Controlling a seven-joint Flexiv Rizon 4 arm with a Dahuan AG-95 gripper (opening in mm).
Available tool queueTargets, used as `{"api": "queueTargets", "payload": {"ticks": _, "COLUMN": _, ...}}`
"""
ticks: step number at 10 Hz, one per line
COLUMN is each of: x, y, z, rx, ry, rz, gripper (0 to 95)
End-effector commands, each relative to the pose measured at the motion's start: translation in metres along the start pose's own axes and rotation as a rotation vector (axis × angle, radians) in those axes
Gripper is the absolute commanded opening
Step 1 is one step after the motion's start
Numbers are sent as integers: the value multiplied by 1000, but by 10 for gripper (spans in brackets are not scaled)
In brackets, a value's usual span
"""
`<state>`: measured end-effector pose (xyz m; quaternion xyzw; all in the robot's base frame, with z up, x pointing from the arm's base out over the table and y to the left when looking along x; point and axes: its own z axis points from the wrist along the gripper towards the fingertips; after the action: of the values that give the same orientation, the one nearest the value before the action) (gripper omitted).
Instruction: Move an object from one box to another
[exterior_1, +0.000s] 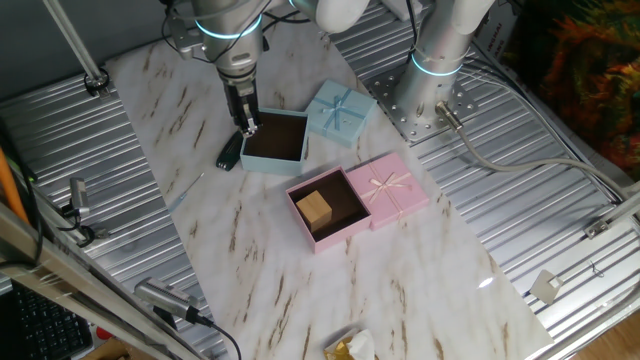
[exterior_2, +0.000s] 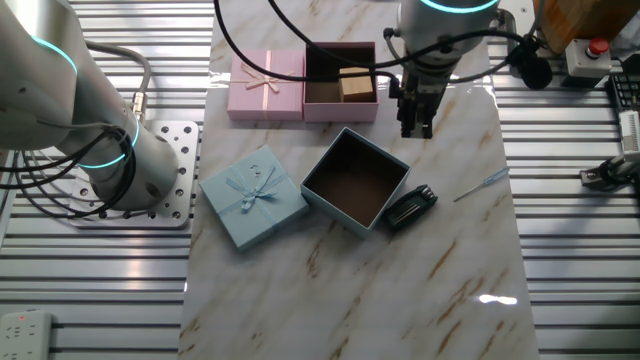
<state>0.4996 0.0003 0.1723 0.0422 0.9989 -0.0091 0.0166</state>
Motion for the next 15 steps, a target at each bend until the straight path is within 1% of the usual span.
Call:
{"api": "queueTargets", "payload": {"ticks": 1, "x": 0, "y": 1, "z": 0, "rx": 33, "ry": -7, "rz": -42, "gripper": 380}}
{"api": "queueTargets", "payload": {"ticks": 2, "x": 0, "y": 1, "z": 0, "rx": 20, "ry": -9, "rz": -34, "gripper": 570}}
{"api": "queueTargets", "payload": {"ticks": 3, "x": 0, "y": 1, "z": 0, "rx": 20, "ry": -9, "rz": -32, "gripper": 380}}
{"api": "queueTargets", "payload": {"ticks": 5, "x": 0, "y": 1, "z": 0, "rx": 1, "ry": -14, "rz": -13, "gripper": 380}}
{"api": "queueTargets", "payload": {"ticks": 6, "x": 1, "y": 1, "z": 0, "rx": 0, "ry": -17, "rz": -9, "gripper": 380}}
{"api": "queueTargets", "payload": {"ticks": 7, "x": 1, "y": 1, "z": 0, "rx": -11, "ry": -15, "rz": 1, "gripper": 380}}
{"api": "queueTargets", "payload": {"ticks": 8, "x": 1, "y": 1, "z": 0, "rx": -10, "ry": -14, "rz": -1, "gripper": 380}}
{"api": "queueTargets", "payload": {"ticks": 11, "x": 0, "y": 1, "z": 0, "rx": -12, "ry": -21, "rz": -14, "gripper": 380}}
{"api": "queueTargets", "payload": {"ticks": 14, "x": 0, "y": 1, "z": 0, "rx": -20, "ry": -15, "rz": -20, "gripper": 380}}
{"api": "queueTargets", "payload": {"ticks": 15, "x": -1, "y": 1, "z": 4, "rx": -28, "ry": -17, "rz": -28, "gripper": 380}}
